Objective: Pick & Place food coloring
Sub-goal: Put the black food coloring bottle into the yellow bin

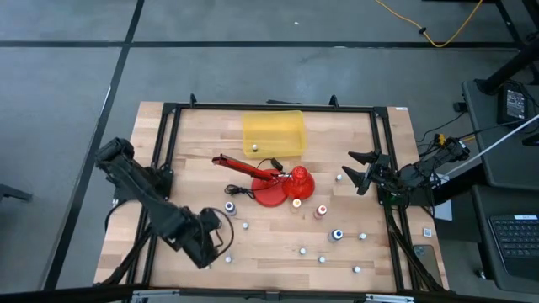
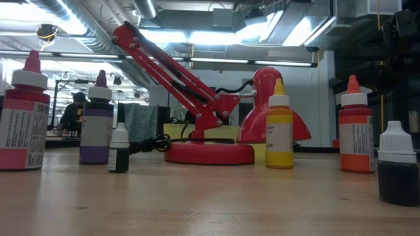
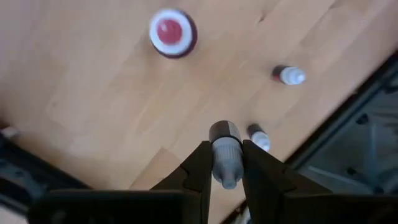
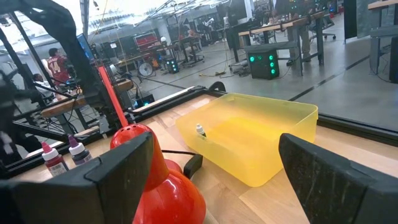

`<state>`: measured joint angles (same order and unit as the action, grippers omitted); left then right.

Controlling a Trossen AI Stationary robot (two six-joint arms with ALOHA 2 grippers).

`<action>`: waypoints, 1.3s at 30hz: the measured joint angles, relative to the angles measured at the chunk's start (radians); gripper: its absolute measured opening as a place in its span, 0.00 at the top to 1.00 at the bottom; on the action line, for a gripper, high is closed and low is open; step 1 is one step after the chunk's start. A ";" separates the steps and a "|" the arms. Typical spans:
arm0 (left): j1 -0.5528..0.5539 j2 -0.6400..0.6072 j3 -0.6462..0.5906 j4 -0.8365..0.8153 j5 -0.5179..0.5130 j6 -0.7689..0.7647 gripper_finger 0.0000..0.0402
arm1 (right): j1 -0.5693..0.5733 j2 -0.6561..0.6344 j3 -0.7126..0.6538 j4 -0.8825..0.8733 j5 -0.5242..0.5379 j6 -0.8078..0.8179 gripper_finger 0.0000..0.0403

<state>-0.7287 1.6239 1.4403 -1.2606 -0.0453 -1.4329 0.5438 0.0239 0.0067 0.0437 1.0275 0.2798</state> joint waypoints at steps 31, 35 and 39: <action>0.513 0.075 0.566 -0.281 0.198 0.708 0.84 | 0.000 0.000 0.000 0.000 0.000 0.000 0.14; 0.576 0.144 0.673 -0.312 0.197 0.810 0.84 | 0.000 0.000 0.000 0.000 0.000 0.000 0.14; 0.630 0.217 0.785 -0.311 0.195 0.899 0.84 | 0.000 0.000 0.000 0.000 0.000 0.000 0.14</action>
<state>-0.0983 1.8406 2.2252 -1.5712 0.1497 -0.5337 0.5438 0.0238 0.0071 0.0437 1.0278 0.2798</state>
